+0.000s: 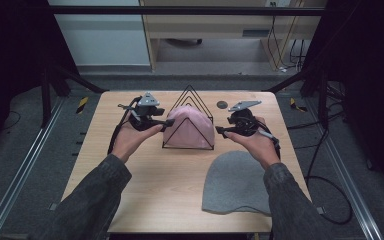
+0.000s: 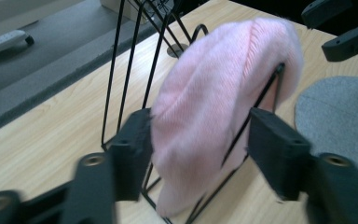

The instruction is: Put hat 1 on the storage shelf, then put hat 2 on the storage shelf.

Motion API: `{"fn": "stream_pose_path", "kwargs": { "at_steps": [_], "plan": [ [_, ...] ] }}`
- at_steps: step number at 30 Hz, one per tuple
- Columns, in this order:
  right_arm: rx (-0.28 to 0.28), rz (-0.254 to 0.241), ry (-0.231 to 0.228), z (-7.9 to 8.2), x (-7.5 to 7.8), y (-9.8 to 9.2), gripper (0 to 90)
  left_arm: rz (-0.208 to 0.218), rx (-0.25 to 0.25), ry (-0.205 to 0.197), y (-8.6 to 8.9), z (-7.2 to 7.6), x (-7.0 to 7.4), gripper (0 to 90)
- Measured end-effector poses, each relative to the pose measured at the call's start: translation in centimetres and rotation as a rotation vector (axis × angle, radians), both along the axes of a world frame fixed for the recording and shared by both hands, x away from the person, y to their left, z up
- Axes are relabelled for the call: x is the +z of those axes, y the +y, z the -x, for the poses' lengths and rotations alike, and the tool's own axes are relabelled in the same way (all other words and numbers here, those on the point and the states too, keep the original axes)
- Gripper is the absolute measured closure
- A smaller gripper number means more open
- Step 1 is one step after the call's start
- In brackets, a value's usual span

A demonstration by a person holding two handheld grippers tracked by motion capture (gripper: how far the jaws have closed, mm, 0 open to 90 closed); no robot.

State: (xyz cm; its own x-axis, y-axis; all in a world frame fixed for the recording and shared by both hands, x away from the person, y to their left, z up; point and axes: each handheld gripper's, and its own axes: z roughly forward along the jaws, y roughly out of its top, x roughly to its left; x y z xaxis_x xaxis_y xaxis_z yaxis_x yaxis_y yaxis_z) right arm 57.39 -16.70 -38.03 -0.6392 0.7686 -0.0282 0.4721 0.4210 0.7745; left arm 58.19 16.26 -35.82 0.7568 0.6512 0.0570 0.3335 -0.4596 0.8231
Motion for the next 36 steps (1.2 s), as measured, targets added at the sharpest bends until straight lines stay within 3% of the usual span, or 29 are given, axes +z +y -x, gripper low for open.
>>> {"fn": "stream_pose_path", "kwargs": {
  "at_steps": [2, 5, 6, 8, 11, 14, 15, 16, 17, 18, 20, 24, 28, 29, 32, 36],
  "plan": [
    [-0.024, 0.013, 0.027, 0.4, -0.3, -0.8, 30.1, -0.018, 0.018, 0.003, 0.8, 1.1, -0.5, 23.1],
    [-0.047, 0.013, 0.040, 0.9, -0.5, -1.5, 26.1, -0.026, 0.027, 0.012, 1.4, 1.9, -1.0, 14.5],
    [-0.055, 0.017, 0.038, 1.2, -0.6, -1.9, 24.5, -0.054, 0.026, 0.021, 2.0, 2.7, -1.7, 11.4],
    [-0.058, 0.018, 0.039, 1.3, -0.7, -2.0, 23.6, -0.068, 0.047, 0.013, 2.6, 3.3, -2.2, 10.6],
    [-0.072, 0.014, 0.061, 1.8, -1.0, -2.7, 19.3, -0.067, 0.066, 0.031, 3.6, 4.0, -3.2, 7.9],
    [-0.077, 0.005, 0.085, 2.0, -1.7, -3.6, 18.1, -0.094, 0.087, 0.061, 4.7, 5.0, -4.7, 7.0],
    [-0.082, 0.012, 0.082, 2.1, -1.9, -4.0, 19.1, -0.102, 0.093, 0.075, 5.6, 5.8, -5.9, 6.9],
    [-0.082, 0.012, 0.082, 2.1, -1.9, -4.0, 19.1, -0.102, 0.093, 0.075, 5.6, 5.8, -5.9, 6.7],
    [-0.096, 0.021, 0.095, 2.2, -2.6, -4.7, 20.4, -0.106, 0.104, 0.084, 6.3, 6.4, -6.8, 6.5],
    [-0.106, 0.025, 0.094, 2.4, -2.9, -5.2, 25.4, -0.121, 0.123, 0.097, 7.3, 7.2, -7.9, 6.4],
    [-0.126, 0.026, 0.103, 2.6, -3.5, -6.1, 29.4, -0.115, 0.132, 0.101, 7.8, 7.5, -8.1, 6.5],
    [-0.170, 0.024, 0.135, 3.1, -4.4, -8.1, 36.2, -0.114, 0.206, 0.128, 10.4, 8.7, -9.0, 6.4],
    [-0.214, 0.022, 0.139, 3.4, -5.5, -9.6, 40.2, -0.121, 0.232, 0.160, 11.1, 9.3, -10.2, 7.0],
    [-0.238, 0.024, 0.148, 3.4, -6.2, -10.5, 43.5, -0.146, 0.236, 0.171, 11.1, 9.6, -10.5, 7.0],
    [-0.256, 0.017, 0.167, 3.4, -7.2, -11.3, 46.9, -0.179, 0.232, 0.153, 11.1, 9.5, -10.4, 6.7],
    [-0.272, 0.024, 0.191, 3.4, -8.6, -12.0, 47.8, -0.178, 0.256, 0.165, 11.7, 9.2, -10.7, 7.0]
  ]
}}
